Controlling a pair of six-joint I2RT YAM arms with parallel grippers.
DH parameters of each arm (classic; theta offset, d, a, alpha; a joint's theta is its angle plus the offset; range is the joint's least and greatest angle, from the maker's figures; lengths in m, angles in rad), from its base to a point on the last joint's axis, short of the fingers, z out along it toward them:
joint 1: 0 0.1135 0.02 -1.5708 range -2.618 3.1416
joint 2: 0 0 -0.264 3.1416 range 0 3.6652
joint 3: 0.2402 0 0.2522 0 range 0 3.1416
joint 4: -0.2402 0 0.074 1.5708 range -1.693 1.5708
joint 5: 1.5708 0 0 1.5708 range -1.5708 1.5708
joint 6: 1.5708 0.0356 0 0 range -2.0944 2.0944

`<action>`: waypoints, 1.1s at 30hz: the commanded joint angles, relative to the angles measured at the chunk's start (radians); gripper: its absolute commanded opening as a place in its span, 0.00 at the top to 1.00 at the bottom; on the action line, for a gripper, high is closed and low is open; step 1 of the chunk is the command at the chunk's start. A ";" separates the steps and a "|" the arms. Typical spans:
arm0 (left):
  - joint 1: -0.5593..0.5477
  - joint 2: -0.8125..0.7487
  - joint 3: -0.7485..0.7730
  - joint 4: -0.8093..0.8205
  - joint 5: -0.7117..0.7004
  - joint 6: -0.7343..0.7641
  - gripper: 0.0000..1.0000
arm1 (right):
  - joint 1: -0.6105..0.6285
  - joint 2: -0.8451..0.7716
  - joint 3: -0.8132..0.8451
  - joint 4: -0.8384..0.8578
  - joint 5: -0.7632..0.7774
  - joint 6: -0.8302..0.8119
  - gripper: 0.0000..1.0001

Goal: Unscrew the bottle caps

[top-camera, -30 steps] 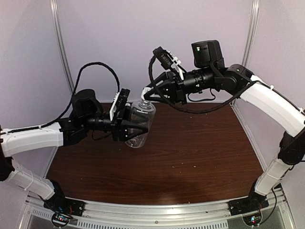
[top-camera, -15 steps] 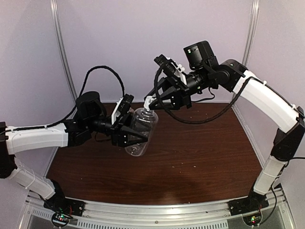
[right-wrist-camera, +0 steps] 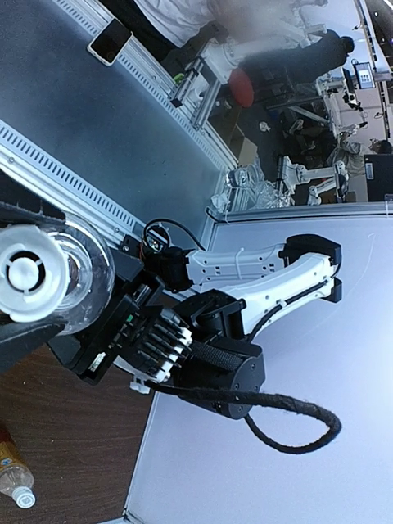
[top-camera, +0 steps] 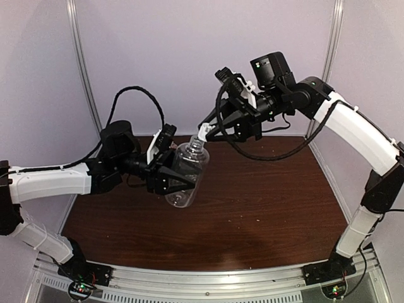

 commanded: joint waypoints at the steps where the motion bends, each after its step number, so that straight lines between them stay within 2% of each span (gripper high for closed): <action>1: 0.009 -0.007 0.018 0.092 0.029 0.005 0.75 | -0.018 -0.060 -0.015 0.007 -0.038 0.031 0.97; 5: 0.008 -0.014 0.021 0.063 -0.004 0.018 0.75 | -0.033 -0.104 -0.075 0.118 0.017 0.149 0.97; 9: 0.008 -0.039 0.039 -0.038 -0.080 0.085 0.75 | -0.070 -0.186 -0.205 0.344 0.185 0.349 0.94; 11: 0.008 -0.060 0.048 -0.104 -0.162 0.132 0.75 | -0.090 -0.223 -0.262 0.401 0.317 0.436 0.93; 14: 0.008 -0.103 0.048 -0.177 -0.341 0.189 0.74 | -0.093 -0.262 -0.334 0.401 0.616 0.488 0.93; 16: 0.008 -0.123 0.049 -0.216 -0.454 0.213 0.72 | -0.093 -0.296 -0.400 0.415 0.712 0.510 0.92; 21: 0.008 -0.159 0.046 -0.257 -0.623 0.242 0.70 | -0.093 -0.371 -0.620 0.526 0.812 0.554 0.90; 27: 0.008 -0.168 0.043 -0.265 -0.666 0.244 0.70 | -0.092 -0.387 -0.860 0.649 0.913 0.589 0.89; 33: 0.008 -0.159 0.049 -0.274 -0.686 0.232 0.69 | -0.092 -0.282 -0.996 0.736 1.005 0.631 0.89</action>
